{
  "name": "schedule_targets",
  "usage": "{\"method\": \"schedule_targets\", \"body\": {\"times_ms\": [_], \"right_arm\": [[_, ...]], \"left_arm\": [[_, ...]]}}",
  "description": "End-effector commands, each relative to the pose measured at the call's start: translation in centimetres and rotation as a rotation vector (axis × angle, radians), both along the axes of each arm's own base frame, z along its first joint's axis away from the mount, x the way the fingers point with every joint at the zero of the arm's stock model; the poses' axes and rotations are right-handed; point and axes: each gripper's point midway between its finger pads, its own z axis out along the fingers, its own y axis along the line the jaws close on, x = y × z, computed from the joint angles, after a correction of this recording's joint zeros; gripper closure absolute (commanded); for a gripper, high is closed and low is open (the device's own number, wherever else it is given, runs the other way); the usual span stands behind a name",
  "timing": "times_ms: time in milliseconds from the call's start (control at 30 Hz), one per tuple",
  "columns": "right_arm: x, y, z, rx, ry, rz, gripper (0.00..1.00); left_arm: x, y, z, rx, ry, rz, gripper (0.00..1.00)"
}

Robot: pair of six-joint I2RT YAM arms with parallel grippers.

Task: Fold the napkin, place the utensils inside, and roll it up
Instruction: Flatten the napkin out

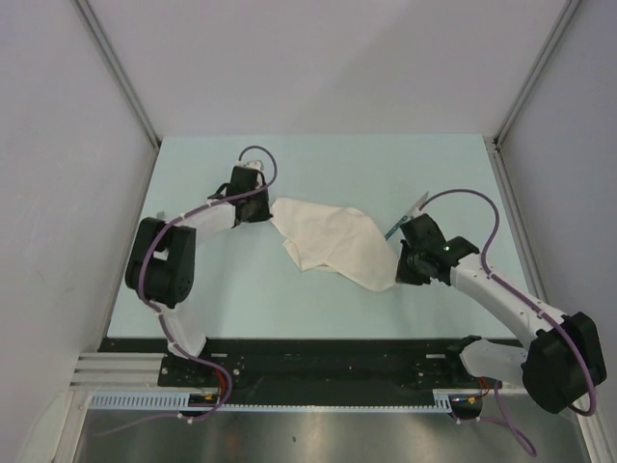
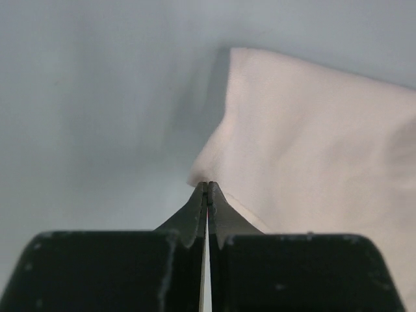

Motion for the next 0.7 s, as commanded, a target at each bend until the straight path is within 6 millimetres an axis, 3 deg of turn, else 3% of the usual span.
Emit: {"method": "schedule_targets", "body": {"times_ms": [0,67,100,167,200,300,333,400,433,500,533,633,667], "right_arm": [[3.7,0.7,7.5,0.023,-0.227,0.028,1.0],[4.5,0.9,9.5,0.024,-0.282,0.049,1.0],[5.5,1.1,11.8,0.03,-0.342,0.045,1.0],[6.5,1.3,14.3,0.035,-0.412,0.046,1.0],[7.4,1.7,16.8,0.048,-0.482,0.061,1.0],[9.0,2.6,21.6,0.076,-0.637,0.105,1.0],[9.4,3.0,24.2,0.094,-0.702,0.115,1.0],[10.4,3.4,26.6,0.094,-0.784,0.135,1.0],[10.8,3.6,28.0,0.1,-0.816,0.135,1.0],[11.6,3.5,28.6,0.084,-0.834,0.124,1.0],[12.1,3.8,28.0,0.07,-0.824,0.131,1.0],[13.1,2.2,25.2,-0.006,-0.748,0.05,1.0],[13.0,1.0,23.0,-0.057,-0.689,0.018,1.0]], "left_arm": [[1.2,-0.2,12.1,-0.089,-0.286,0.025,1.0],[0.6,0.3,14.0,-0.111,-0.332,0.047,1.0],[-0.1,0.5,16.8,-0.136,-0.396,0.052,1.0],[-0.7,1.4,19.3,-0.167,-0.459,0.076,1.0],[-1.5,1.8,21.8,-0.185,-0.516,0.082,1.0],[-2.9,3.2,26.3,-0.203,-0.616,0.097,1.0],[-3.9,4.1,28.7,-0.2,-0.677,0.126,1.0],[-4.7,4.8,31.0,-0.183,-0.738,0.121,1.0],[-4.8,4.8,30.5,-0.156,-0.715,0.098,1.0],[-4.2,5.0,29.5,-0.131,-0.656,0.093,1.0],[-3.8,3.9,26.4,-0.149,-0.545,0.051,1.0],[-3.6,1.3,20.9,-0.252,-0.394,-0.014,0.74],[-4.1,0.9,17.8,-0.269,-0.33,-0.017,0.6]]}}
